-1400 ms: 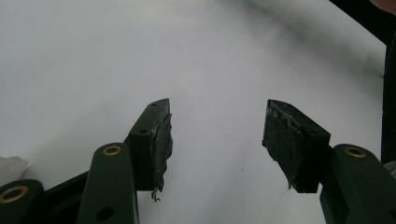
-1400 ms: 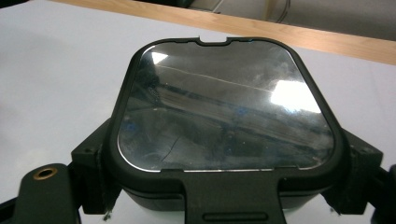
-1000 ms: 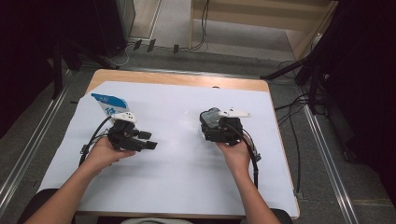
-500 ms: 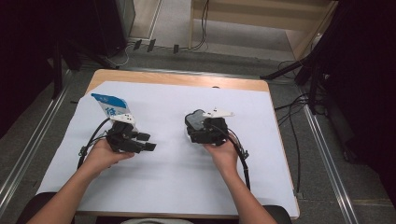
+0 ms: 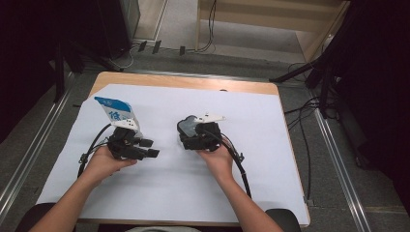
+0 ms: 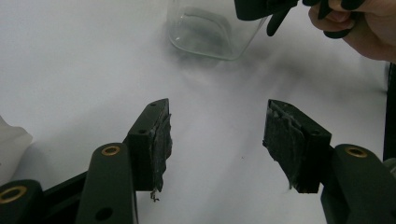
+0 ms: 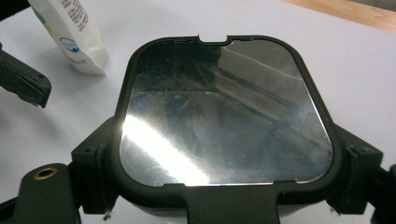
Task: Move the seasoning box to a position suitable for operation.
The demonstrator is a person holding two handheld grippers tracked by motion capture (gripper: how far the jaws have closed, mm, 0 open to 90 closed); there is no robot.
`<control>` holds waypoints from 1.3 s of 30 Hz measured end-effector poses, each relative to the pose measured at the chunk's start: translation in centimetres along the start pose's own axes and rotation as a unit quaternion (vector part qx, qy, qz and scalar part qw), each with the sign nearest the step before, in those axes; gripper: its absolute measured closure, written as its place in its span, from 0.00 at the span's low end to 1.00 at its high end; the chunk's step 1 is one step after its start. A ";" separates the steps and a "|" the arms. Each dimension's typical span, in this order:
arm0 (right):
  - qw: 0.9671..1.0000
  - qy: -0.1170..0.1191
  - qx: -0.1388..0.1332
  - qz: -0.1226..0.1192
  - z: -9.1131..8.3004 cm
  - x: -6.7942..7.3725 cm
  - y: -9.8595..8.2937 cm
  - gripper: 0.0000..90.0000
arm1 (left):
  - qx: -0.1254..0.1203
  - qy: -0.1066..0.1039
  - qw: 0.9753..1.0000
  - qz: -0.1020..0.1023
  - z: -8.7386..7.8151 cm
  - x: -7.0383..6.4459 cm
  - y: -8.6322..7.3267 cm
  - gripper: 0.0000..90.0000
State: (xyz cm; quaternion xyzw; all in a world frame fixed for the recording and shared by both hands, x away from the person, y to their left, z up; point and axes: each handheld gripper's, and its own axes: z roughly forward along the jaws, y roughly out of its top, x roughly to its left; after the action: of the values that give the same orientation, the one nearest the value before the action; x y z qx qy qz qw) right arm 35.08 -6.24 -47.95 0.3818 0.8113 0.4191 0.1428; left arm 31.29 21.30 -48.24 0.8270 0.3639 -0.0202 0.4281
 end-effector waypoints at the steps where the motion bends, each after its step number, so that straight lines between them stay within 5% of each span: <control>1: 1.000 -0.002 0.001 0.000 0.2 0.1 0.0 0.18 | 0.000 0.000 1.000 0.000 0.0 0.0 0.0 0.47; 12: 1.000 -0.028 -0.002 -0.008 0.9 0.8 -0.9 0.18 | -0.001 -0.002 1.000 -0.002 0.4 -0.2 0.1 0.47; 15: 1.000 -0.022 0.000 -0.001 0.9 0.7 -0.9 0.17 | -0.001 -0.001 1.000 -0.001 0.4 -0.2 0.1 0.47; 18: 0.999 0.009 0.015 0.030 1.1 0.0 -1.0 0.12 | 0.000 -0.004 1.000 0.002 0.5 -0.1 0.2 0.47; 22: 1.000 0.005 0.018 0.024 0.8 -0.1 -0.8 0.07 | -0.001 -0.002 1.000 0.001 0.5 -0.1 0.3 0.47; 33: 1.000 0.002 0.004 0.016 -2.8 -0.7 0.1 0.03 | -0.006 0.005 1.000 0.009 0.7 -0.2 1.0 0.55; 37: 1.000 0.011 -0.009 0.019 -4.4 -0.9 -0.3 0.03 | -0.021 -0.014 0.999 -0.022 0.7 0.1 1.2 0.59; 39: 1.000 0.011 -0.011 0.021 -5.1 -1.0 -0.4 0.03 | -0.018 -0.007 1.000 -0.015 0.6 0.2 1.5 0.64</control>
State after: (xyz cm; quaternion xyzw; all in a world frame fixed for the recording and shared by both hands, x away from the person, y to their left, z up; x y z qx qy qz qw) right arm 32.78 -10.04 -45.30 0.3924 0.8002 0.4349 0.1290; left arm 32.57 20.43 -47.70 0.8137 0.3734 -0.0254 0.4447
